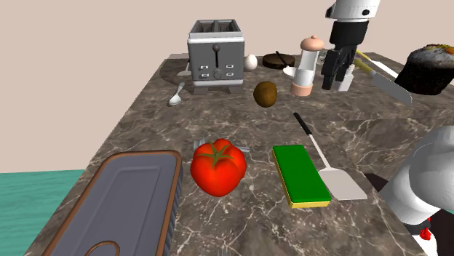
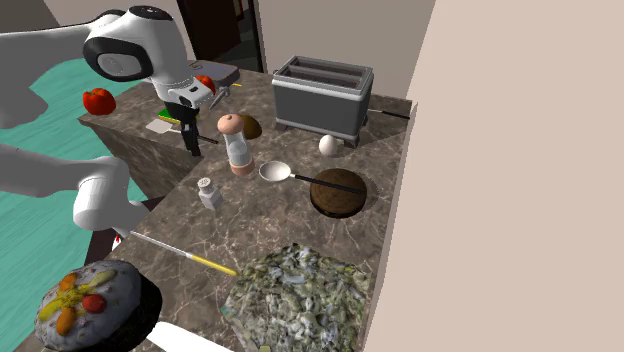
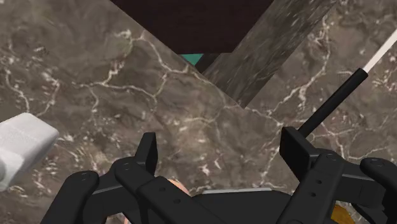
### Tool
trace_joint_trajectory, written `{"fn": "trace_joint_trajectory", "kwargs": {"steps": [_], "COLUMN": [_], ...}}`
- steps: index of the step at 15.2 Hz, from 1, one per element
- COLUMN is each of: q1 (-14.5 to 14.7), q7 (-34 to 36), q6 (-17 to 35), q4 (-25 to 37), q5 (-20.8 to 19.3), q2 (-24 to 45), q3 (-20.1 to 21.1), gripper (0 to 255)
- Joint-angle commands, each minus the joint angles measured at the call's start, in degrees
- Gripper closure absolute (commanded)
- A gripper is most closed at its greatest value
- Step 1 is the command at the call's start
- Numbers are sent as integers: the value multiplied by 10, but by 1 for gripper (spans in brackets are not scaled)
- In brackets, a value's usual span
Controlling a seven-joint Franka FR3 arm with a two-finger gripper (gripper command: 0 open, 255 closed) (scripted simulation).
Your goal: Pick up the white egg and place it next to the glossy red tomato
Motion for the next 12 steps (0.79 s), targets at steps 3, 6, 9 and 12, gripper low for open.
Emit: {"fn": "trace_joint_trajectory", "kwargs": {"steps": [3,6,9,12], "q1": [0,3,7,13], "q7": [-21,-53,-87,-122], "q6": [34,82,124,160], "q4": [10,31,58,93], "q5": [0,5,17,34], "q2": [30,78,129,182], "q3": [-16,-40,-63,-86], "gripper": [0,0,0,0]}}
